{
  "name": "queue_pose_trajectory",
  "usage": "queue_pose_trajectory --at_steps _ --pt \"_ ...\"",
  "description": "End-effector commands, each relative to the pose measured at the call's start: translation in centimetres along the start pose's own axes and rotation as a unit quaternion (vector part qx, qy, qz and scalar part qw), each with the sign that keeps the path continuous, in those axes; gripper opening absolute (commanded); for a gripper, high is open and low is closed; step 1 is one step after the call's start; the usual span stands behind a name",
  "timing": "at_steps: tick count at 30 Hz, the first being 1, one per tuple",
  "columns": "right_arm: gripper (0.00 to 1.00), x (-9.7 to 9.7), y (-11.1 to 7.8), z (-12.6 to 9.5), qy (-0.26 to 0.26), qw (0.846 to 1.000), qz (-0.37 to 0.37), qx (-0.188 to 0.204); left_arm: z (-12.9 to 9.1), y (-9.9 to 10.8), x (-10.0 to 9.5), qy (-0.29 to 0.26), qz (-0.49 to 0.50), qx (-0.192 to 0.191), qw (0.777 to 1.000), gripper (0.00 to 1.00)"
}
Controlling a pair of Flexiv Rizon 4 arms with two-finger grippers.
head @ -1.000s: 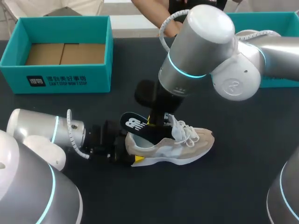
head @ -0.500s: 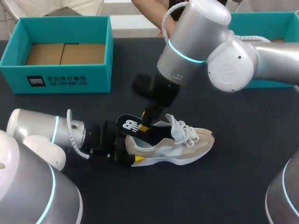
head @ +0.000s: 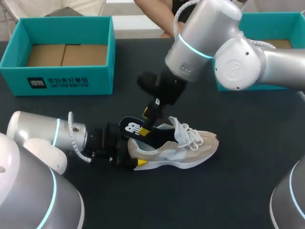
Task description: Take the shoe out of the shoebox, open the shoe tongue, remove and reinsert the insole, then place the shoe into the shoebox
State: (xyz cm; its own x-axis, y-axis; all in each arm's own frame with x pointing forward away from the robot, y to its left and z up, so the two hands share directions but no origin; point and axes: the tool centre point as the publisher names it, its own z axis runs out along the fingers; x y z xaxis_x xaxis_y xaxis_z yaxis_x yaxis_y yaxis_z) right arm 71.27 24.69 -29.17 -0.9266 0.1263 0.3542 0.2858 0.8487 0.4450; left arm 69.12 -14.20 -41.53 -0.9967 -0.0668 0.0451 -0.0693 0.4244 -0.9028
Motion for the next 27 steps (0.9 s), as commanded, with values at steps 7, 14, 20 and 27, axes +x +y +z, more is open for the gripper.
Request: queue_pose_trajectory --at_steps 7,14,20,27 --pt "1.00 -0.2 -0.3 -0.7 0.073 0.997 -0.011 0.006 0.0 0.6 0.2 -0.001 0.000 -0.001 1.000 0.00" --pt "0.58 -0.7 -0.8 0.5 0.105 0.994 -0.008 0.010 0.0 0.6 0.2 -0.001 0.000 -0.001 1.000 0.00" --pt "0.52 -0.7 -0.9 1.4 0.135 0.991 -0.016 0.010 0.0 0.6 0.2 -0.001 0.000 -0.001 1.000 0.00" --pt "0.45 -0.6 -0.7 2.8 0.163 0.986 -0.026 0.006 0.0 0.6 0.2 -0.001 0.000 -0.001 1.000 0.00"
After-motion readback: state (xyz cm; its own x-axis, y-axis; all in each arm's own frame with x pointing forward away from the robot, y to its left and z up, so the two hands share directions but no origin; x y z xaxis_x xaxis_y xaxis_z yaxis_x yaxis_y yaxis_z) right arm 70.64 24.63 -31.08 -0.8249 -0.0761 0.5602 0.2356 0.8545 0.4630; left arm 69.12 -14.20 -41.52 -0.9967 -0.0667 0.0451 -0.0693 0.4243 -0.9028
